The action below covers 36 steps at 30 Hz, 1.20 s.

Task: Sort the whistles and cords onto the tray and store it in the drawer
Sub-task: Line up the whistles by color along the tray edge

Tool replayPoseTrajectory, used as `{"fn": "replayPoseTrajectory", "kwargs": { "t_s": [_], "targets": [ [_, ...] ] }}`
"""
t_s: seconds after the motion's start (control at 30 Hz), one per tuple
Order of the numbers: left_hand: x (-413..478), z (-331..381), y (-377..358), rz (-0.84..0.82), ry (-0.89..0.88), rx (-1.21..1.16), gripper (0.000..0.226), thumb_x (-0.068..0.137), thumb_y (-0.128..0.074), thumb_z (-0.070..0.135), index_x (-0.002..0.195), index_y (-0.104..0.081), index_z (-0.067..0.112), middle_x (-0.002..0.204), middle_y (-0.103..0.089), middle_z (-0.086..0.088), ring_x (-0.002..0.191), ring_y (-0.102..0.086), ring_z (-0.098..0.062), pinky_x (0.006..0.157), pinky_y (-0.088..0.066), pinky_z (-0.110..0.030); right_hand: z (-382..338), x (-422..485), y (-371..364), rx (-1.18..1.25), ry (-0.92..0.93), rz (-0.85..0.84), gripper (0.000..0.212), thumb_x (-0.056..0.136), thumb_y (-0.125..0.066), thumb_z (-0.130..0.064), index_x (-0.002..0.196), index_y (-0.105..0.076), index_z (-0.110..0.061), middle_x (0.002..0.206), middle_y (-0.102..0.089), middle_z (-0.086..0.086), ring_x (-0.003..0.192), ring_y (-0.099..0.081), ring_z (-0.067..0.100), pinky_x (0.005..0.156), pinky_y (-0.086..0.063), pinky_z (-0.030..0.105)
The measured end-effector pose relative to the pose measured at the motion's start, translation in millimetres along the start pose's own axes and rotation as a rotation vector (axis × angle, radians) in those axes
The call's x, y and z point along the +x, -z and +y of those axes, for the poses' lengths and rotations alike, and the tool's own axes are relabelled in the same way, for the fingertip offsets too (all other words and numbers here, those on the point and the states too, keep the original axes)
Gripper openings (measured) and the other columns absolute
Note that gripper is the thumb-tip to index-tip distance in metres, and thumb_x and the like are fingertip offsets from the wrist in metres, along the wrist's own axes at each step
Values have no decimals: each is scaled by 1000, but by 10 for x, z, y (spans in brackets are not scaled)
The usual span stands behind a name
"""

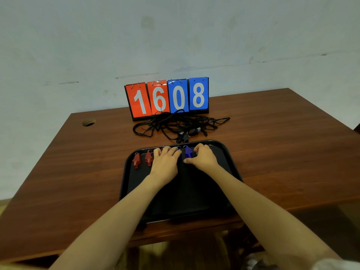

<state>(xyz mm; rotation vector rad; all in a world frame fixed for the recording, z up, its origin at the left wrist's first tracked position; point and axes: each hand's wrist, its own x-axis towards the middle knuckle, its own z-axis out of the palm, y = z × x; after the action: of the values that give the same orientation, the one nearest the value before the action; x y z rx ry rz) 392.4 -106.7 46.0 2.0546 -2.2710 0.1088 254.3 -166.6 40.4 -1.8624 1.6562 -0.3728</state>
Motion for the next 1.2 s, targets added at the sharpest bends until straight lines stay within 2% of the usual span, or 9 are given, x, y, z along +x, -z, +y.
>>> {"fn": "replayPoseTrajectory", "kwargs": {
  "t_s": [0.13, 0.23, 0.3, 0.5, 0.67, 0.77, 0.9, 1.03, 1.2],
  "targets": [
    [69, 24, 8, 95, 71, -141, 42, 92, -41, 13, 133, -48, 22, 141, -43, 2, 131, -33, -18, 101, -22, -35, 40, 4, 137, 76, 48, 90, 31, 87, -64, -25, 114, -57, -13, 122, -52, 4, 103, -57, 20, 82, -48, 31],
    [263, 9, 39, 112, 153, -142, 36, 95, -38, 17, 127, -54, 20, 132, -52, 1, 124, -38, -19, 98, -24, -36, 38, 86, 254, 87, 139, 210, 16, 93, -51, -15, 106, -62, -13, 118, -56, 6, 105, -56, 22, 86, -50, 33],
    [409, -23, 78, 75, 155, -75, 37, 94, -37, 16, 126, -55, 18, 128, -55, -1, 121, -41, -21, 96, -25, -37, 0, 209, 299, 14, 186, 199, 24, 96, -44, -13, 110, -64, -14, 120, -57, 8, 114, -51, 25, 93, -49, 39],
    [750, -154, 85, -113, 127, 28, 34, 88, -41, 13, 118, -57, 15, 121, -58, -5, 116, -45, -24, 98, -25, -40, -149, 619, 280, -229, 252, -64, 46, 92, -38, 1, 128, -57, -21, 139, -43, 15, 129, -40, 34, 102, -44, 43],
    [948, -252, -21, -196, 169, -79, 50, 92, -37, 16, 142, -36, 18, 136, -51, -6, 123, -43, -27, 101, -23, -44, -227, 805, 252, -316, 266, -212, 60, 91, -40, 3, 144, -38, -25, 143, -37, 15, 129, -39, 34, 99, -46, 43],
    [1051, -323, -65, -247, 205, -115, 52, 93, -36, 18, 144, -30, 19, 139, -48, -7, 126, -40, -30, 102, -23, -47, -251, 904, 224, -371, 271, -213, 60, 92, -44, -3, 145, -33, -28, 142, -38, 14, 128, -40, 35, 98, -46, 43],
    [1164, -359, -139, -143, 244, -173, 42, 98, -36, 32, 136, -37, 15, 128, -56, -11, 119, -49, -31, 101, -24, -45, -293, 992, 194, -443, 281, -175, 53, 94, -43, -1, 140, -44, -27, 138, -41, 13, 126, -42, 34, 93, -44, 41],
    [1216, -340, -232, 5, 196, -111, 42, 91, -54, 35, 125, -43, 14, 128, -52, -9, 117, -49, -29, 101, -29, -43, -292, 1036, 190, -463, 288, -136, 52, 94, -42, 0, 137, -48, -27, 133, -45, 12, 118, -49, 34, 86, -45, 40],
    [1308, -329, -278, -9, 213, -63, 43, 92, -52, 40, 126, -46, 14, 130, -51, -9, 122, -44, -29, 102, -29, -43, -255, 1055, 203, -443, 293, -148, 53, 94, -43, 1, 137, -47, -28, 135, -43, 10, 120, -48, 34, 89, -45, 42]
  ]
}}
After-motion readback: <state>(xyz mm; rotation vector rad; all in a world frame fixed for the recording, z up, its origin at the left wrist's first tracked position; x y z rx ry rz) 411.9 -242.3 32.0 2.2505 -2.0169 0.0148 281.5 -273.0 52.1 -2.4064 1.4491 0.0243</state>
